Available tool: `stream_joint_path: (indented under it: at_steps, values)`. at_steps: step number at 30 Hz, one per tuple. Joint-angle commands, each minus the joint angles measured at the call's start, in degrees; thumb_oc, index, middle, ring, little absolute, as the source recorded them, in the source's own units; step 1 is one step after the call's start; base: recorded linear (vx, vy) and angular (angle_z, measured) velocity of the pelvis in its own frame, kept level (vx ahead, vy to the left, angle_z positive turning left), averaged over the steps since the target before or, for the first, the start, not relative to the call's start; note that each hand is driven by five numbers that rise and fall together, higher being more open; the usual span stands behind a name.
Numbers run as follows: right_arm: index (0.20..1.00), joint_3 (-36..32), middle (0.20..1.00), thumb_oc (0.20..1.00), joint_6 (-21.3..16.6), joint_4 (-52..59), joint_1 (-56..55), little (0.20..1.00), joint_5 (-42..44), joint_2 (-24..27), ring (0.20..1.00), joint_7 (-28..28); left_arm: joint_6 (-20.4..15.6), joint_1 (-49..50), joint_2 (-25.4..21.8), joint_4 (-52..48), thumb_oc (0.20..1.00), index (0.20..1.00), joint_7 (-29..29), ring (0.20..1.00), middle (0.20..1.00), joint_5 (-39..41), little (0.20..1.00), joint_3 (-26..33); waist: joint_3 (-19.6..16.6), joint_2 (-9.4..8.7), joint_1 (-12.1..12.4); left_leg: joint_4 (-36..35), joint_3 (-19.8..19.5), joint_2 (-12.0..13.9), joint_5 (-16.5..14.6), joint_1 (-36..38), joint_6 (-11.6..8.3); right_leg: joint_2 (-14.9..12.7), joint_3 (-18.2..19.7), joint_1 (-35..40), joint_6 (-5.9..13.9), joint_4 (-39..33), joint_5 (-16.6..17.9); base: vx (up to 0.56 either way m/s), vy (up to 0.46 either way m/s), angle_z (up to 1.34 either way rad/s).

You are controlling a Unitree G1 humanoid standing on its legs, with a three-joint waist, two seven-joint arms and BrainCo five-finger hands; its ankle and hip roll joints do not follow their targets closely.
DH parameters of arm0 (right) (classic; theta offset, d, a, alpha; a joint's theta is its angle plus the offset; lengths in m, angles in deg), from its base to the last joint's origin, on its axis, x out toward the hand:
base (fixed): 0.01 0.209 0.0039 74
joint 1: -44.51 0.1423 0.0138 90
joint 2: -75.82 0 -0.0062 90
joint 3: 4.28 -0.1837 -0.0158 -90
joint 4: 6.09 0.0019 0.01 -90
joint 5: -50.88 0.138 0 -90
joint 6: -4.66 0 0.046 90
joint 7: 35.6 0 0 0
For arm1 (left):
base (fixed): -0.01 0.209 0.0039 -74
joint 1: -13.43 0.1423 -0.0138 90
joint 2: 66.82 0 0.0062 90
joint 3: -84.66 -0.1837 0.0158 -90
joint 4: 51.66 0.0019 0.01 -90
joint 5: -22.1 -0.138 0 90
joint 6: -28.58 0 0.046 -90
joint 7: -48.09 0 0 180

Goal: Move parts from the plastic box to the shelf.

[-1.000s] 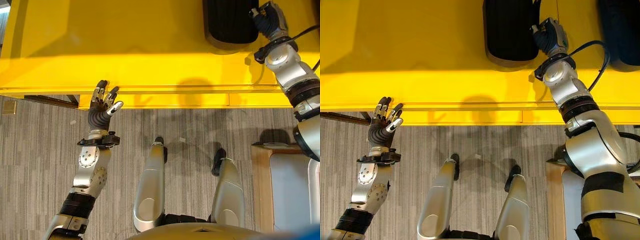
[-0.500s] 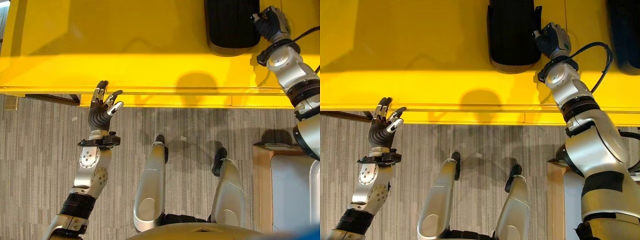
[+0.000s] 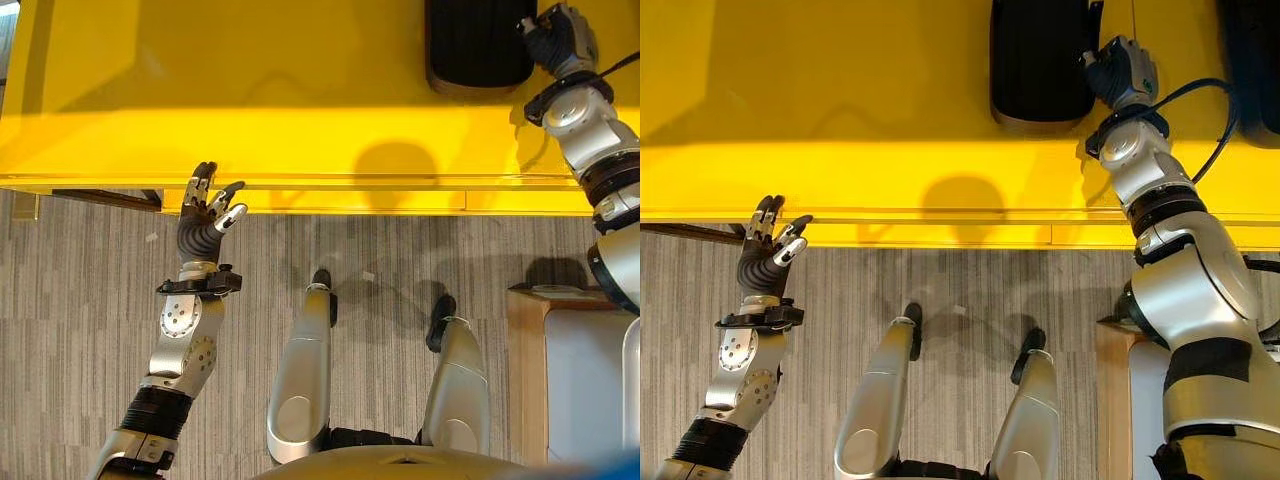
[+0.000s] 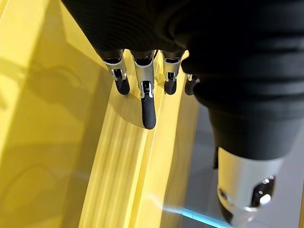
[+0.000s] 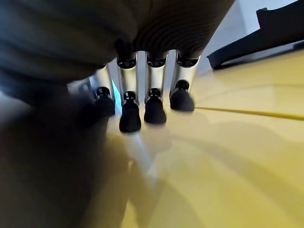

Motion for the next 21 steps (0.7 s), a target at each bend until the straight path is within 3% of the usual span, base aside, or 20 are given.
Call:
stream_joint_path:
  at_steps: [1, 21]
  values:
    - [1.0, 1.3, 1.0, 1.0, -1.8, 0.7, 6.9, 1.0, -1.4, 3.5, 1.0, -3.5, 1.1, 1.3, -1.2, -1.4, 1.0, 1.0, -0.3, 1.0, 1.0, 0.1, 1.0, -2.7, -1.8, -0.94, 1.2, 0.4, -3.0, 2.0, 2.5, -0.5, -0.79, 0.4, 0.0, -1.2, -2.04, 8.1, -0.2, 0.0, 0.0, 0.0]
    - [1.0, 1.0, 1.0, 1.0, -2.7, 10.6, 7.8, 1.0, -1.8, 5.1, 1.0, -4.7, 0.6, 1.6, -1.3, -0.6, 1.0, 1.0, -0.3, 1.0, 1.0, 0.3, 1.0, -1.9, -1.9, -1.47, 0.6, 0.0, -2.9, 2.2, 2.7, -0.2, -0.94, 0.5, 0.1, -1.1, -2.17, 8.1, -0.2, 0.0, 0.0, 0.0]
